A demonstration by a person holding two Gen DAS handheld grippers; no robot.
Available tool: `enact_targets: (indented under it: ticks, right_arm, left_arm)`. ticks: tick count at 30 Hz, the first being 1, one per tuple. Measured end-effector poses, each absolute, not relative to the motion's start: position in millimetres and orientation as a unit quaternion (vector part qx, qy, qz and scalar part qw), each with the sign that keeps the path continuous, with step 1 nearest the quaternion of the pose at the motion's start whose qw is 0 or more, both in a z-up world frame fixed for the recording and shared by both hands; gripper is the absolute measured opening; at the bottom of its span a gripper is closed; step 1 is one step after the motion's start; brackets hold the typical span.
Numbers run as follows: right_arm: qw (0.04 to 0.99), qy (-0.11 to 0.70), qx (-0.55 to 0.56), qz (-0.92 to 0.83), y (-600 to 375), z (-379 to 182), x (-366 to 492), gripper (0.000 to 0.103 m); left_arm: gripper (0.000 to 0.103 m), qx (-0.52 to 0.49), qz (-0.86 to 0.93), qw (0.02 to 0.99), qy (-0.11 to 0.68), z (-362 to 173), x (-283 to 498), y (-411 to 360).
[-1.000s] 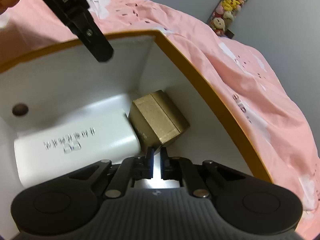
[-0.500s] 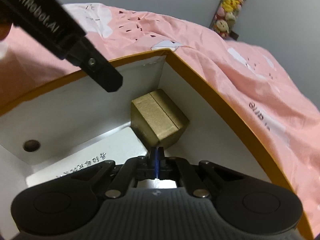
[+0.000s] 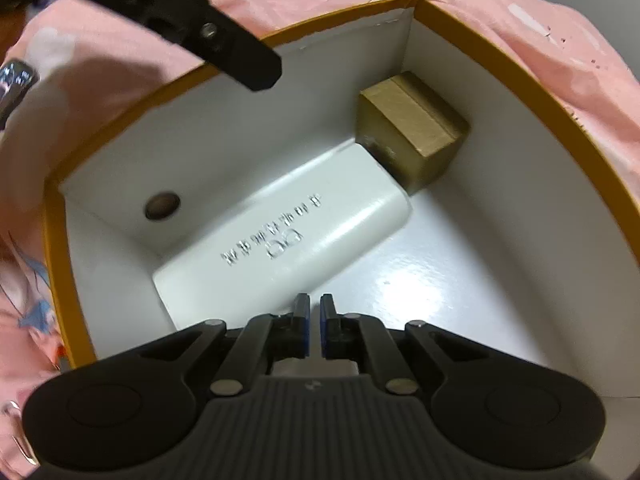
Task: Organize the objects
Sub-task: 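Push the gold cube box into the box corner with the right gripper, then withdraw both grippers from the box back toward the item pile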
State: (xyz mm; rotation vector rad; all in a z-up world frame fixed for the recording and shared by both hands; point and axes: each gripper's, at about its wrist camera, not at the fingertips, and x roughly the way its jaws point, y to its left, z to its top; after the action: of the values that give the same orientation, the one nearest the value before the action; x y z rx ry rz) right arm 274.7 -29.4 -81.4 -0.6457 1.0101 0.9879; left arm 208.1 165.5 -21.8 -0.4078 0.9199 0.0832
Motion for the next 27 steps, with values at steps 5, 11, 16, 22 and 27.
enact_targets:
  ticks: [5,11,16,22,27]
  right_arm:
    - [0.716,0.477,-0.244,0.448,-21.9,-80.4,279.0,0.003]
    - [0.714,0.496,-0.23,0.438,-17.6,-82.9,275.5,0.002]
    - [0.737,0.477,-0.218,0.427,-28.8,-64.7,260.7,0.002]
    - [0.801,0.406,-0.184,0.4,-57.1,-15.1,221.8,0.004]
    - [0.831,0.385,-0.154,0.37,-86.0,4.9,200.5,0.014]
  left_arm:
    - [0.017,-0.203,0.043,0.875,0.437,-20.0,200.4,168.3]
    - [0.017,-0.205,0.043,0.875,0.436,-20.8,197.5,167.4]
    - [0.018,-0.176,0.049,0.892,0.413,-4.5,184.7,156.1]
    - [0.018,-0.145,0.029,0.917,0.37,31.0,146.8,131.5]
    - [0.02,-0.129,-0.012,0.917,0.376,37.9,107.8,107.2]
